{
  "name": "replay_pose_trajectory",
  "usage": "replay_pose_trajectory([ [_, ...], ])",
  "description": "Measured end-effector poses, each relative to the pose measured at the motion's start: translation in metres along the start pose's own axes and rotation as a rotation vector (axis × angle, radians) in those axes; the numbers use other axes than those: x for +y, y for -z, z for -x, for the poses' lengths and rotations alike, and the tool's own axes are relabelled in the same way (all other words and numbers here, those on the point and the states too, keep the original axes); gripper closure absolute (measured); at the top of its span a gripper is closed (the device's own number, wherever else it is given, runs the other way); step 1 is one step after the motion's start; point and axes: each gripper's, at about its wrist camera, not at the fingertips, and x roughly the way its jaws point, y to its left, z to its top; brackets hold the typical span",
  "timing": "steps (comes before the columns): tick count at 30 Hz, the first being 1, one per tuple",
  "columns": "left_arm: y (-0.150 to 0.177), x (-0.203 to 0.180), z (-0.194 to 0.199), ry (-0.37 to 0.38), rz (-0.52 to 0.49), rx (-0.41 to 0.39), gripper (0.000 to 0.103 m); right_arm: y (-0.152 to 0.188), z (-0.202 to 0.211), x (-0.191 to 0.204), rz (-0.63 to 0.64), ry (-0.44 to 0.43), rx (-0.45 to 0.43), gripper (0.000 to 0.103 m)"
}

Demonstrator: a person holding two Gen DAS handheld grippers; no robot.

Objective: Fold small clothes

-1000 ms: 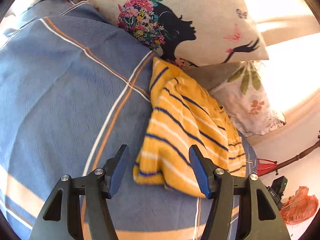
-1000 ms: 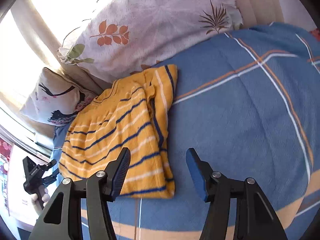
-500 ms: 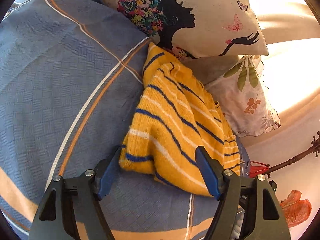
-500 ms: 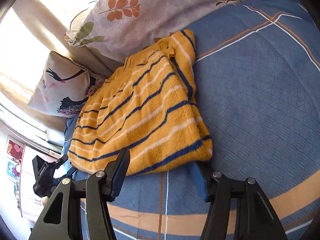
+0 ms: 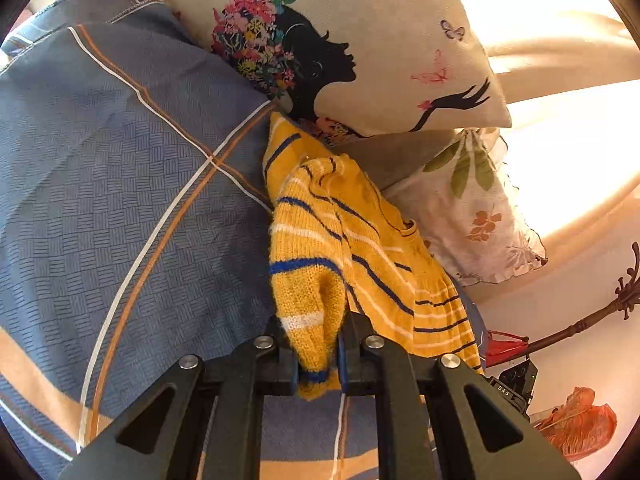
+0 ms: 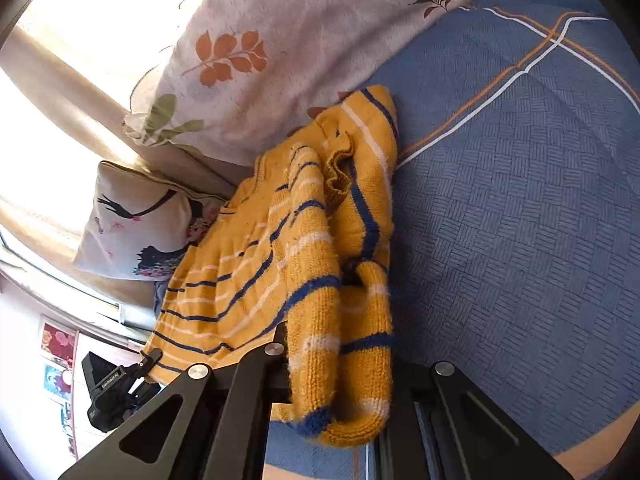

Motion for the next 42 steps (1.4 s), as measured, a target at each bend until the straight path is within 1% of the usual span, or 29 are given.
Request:
replay_pose_trajectory([
  [2,0.006,-0.004,0.01,0.003,-0.004,0.003,0.09,0.002,0.009,0.002,0.006,-0.02,0.012,0.095],
  [5,0.021,-0.005,0.023,0.004,-0.009,0.014,0.09,0.013,0.019,0.004,0.031,-0.022,0.039,0.095],
  [9,0.047,0.004,0.037,0.007,-0.006,0.025,0.09,0.034,0.035,-0.011,0.018,-0.045,0.067,0.095],
  [10,0.053,0.008,0.038,-0.002,-0.007,0.029,0.09,0.04,0.036,-0.016,0.017,-0.04,0.073,0.093],
  [12,0.062,0.016,0.04,-0.022,-0.005,0.03,0.09,0.049,0.038,-0.028,0.015,0.001,0.084,0.085],
  [13,0.066,0.021,0.042,-0.023,-0.002,0.031,0.09,0.052,0.039,-0.035,0.014,0.022,0.084,0.082],
  [14,0.069,0.026,0.044,-0.019,0.004,0.029,0.09,0.053,0.043,-0.039,0.009,0.02,0.079,0.081],
  [15,0.071,0.031,0.047,-0.016,0.013,0.024,0.09,0.054,0.048,-0.042,0.0,0.019,0.069,0.079],
  [16,0.072,0.034,0.049,-0.011,0.018,0.021,0.089,0.054,0.055,-0.041,0.0,0.04,0.051,0.073],
  [19,0.075,0.039,0.057,0.002,0.016,-0.008,0.085,0.049,0.08,-0.022,0.073,0.135,-0.063,0.072],
  [21,0.076,0.039,0.061,-0.002,0.006,-0.034,0.072,0.046,0.091,0.003,0.148,0.169,-0.14,0.07],
  [22,0.076,0.038,0.063,0.002,0.003,-0.048,0.068,0.045,0.092,0.016,0.185,0.167,-0.157,0.066],
  [23,0.076,0.037,0.064,0.01,0.005,-0.06,0.059,0.044,0.089,0.03,0.222,0.156,-0.157,0.062],
  [24,0.075,0.037,0.065,0.021,0.008,-0.07,0.051,0.043,0.081,0.041,0.257,0.14,-0.139,0.061],
  [26,0.074,0.037,0.066,0.028,0.015,-0.086,0.044,0.042,0.058,0.057,0.305,0.128,-0.084,0.061],
  [28,0.073,0.036,0.064,0.013,0.011,-0.096,0.041,0.041,0.026,0.067,0.335,0.131,-0.023,0.061],
  [30,0.074,0.036,0.062,-0.014,0.005,-0.103,0.034,0.037,-0.005,0.066,0.332,0.143,0.037,0.061],
  [32,0.076,0.039,0.058,-0.026,0.017,-0.103,0.031,0.034,-0.033,0.061,0.323,0.176,0.093,0.061],
  [33,0.077,0.041,0.055,-0.021,0.028,-0.09,0.03,0.032,-0.043,0.06,0.328,0.191,0.11,0.061],
  [34,0.078,0.044,0.05,-0.016,0.044,-0.068,0.03,0.03,-0.044,0.063,0.339,0.204,0.099,0.061],
  [35,0.079,0.046,0.045,-0.008,0.059,-0.047,0.03,0.029,-0.043,0.069,0.348,0.235,0.099,0.061],
  [36,0.08,0.048,0.041,0.004,0.069,-0.031,0.03,0.03,-0.039,0.078,0.362,0.262,0.085,0.061],
  [37,0.082,0.048,0.038,0.01,0.072,-0.03,0.03,0.032,-0.033,0.089,0.386,0.261,0.057,0.061],
  [38,0.083,0.046,0.038,0.005,0.062,-0.048,0.03,0.035,-0.028,0.102,0.419,0.243,0.043,0.061],
  [39,0.085,0.043,0.038,0.001,0.047,-0.058,0.033,0.04,-0.025,0.116,0.45,0.213,0.05,0.06],
  [40,0.086,0.039,0.037,0.017,0.033,-0.053,0.042,0.045,-0.026,0.131,0.477,0.172,0.068,0.058],
  [41,0.088,0.036,0.034,0.042,0.017,-0.038,0.072,0.05,-0.03,0.144,0.502,0.131,0.096,0.052],
  [42,0.09,0.033,0.031,0.046,0.002,-0.018,0.089,0.057,-0.037,0.159,0.529,0.085,0.137,0.05],
])
